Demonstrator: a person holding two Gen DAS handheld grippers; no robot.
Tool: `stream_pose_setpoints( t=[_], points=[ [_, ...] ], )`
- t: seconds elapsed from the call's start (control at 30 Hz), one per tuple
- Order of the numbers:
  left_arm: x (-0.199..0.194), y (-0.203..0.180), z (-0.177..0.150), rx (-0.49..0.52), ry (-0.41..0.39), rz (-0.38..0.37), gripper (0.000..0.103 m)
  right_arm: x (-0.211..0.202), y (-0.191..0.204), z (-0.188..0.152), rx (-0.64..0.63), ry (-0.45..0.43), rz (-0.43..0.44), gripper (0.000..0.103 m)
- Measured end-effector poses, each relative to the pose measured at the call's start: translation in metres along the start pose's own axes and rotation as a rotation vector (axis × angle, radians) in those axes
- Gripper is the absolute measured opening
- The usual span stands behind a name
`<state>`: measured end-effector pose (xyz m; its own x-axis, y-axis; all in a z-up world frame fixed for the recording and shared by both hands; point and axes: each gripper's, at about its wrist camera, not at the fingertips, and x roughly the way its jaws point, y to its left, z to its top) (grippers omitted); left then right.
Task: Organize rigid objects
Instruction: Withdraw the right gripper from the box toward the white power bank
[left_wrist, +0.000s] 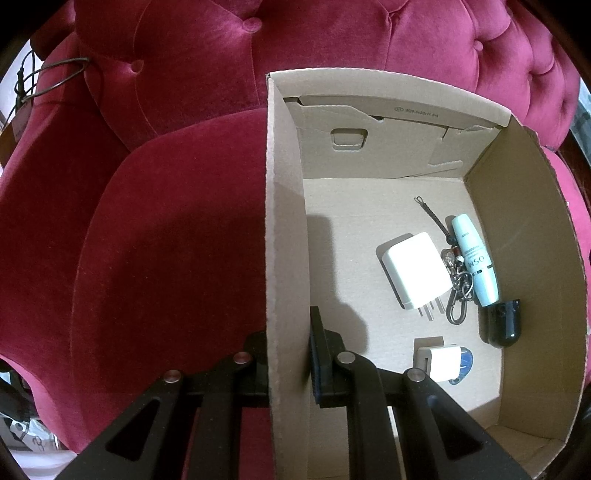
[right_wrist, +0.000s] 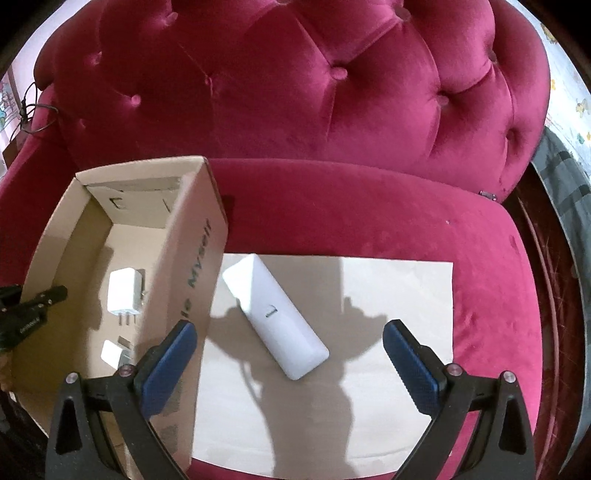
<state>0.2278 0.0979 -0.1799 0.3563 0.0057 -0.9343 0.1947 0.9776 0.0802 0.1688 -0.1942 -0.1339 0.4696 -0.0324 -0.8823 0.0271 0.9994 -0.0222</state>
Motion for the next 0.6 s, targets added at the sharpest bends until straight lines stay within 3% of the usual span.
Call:
stream_pose_setpoints(
  t=[0.4,0.6],
  points=[
    [-0.001,-0.005,0.000,0.003,0.000,0.005,0.014,0.027,-0.016,-0.016,-0.043,0.008,0.043,0.103],
    [0.000,-0.005,0.000,0.003,0.001,0.002,0.014,0.045,-0.014,-0.017,-0.112,0.055,0.068,0.103]
  ],
)
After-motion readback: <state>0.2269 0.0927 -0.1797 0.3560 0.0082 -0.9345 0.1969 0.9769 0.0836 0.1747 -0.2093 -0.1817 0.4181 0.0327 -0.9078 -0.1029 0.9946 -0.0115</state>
